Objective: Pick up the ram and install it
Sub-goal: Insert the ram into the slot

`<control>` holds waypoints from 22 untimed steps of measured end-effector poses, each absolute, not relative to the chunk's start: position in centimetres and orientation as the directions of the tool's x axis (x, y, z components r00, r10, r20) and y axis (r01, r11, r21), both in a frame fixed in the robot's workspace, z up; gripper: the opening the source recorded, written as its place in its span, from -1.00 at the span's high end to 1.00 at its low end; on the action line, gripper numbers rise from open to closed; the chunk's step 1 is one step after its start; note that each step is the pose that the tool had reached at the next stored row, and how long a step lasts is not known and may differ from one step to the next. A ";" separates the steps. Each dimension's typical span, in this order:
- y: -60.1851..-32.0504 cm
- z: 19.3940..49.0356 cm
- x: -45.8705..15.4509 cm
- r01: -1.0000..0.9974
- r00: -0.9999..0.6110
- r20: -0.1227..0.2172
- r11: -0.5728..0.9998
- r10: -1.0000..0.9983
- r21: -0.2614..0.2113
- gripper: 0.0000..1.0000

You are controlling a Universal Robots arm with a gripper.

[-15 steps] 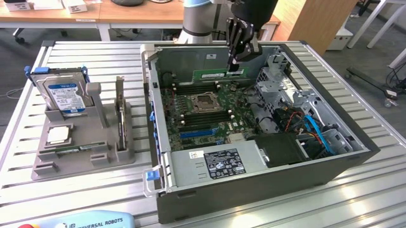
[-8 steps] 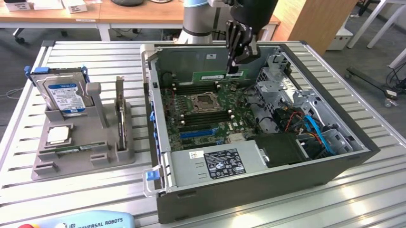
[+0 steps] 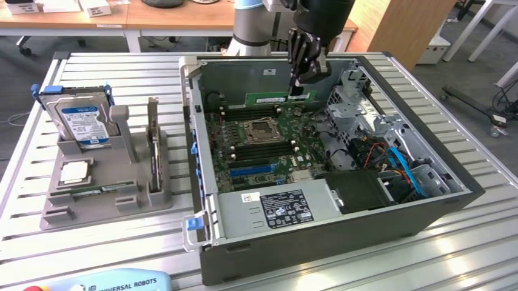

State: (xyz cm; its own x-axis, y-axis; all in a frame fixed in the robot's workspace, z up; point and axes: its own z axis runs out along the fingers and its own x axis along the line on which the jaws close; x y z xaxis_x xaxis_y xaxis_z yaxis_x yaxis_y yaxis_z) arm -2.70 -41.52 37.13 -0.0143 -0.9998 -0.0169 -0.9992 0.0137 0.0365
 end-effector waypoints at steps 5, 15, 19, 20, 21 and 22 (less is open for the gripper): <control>-41.5 37.1 -2.7 -0.999 -0.014 -0.017 0.014 -1.000 0.037 0.76; -41.5 36.3 -2.7 -0.999 -0.014 -0.017 0.014 -1.000 0.037 0.76; -41.5 35.7 -2.7 -0.999 -0.014 -0.017 0.014 -1.000 0.037 0.76; -41.5 35.5 -2.7 -0.999 -0.014 -0.017 0.014 -1.000 0.037 0.76; -41.5 35.3 -2.7 -0.999 -0.014 -0.017 0.014 -1.000 0.037 0.76; -41.5 35.1 -2.7 -0.999 -0.014 -0.017 0.014 -1.000 0.037 0.76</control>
State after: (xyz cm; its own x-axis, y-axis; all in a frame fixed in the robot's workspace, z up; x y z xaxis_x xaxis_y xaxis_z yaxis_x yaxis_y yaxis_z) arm -2.70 -41.53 35.14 -0.0143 -0.9998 -0.0169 -0.9992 0.0137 0.0365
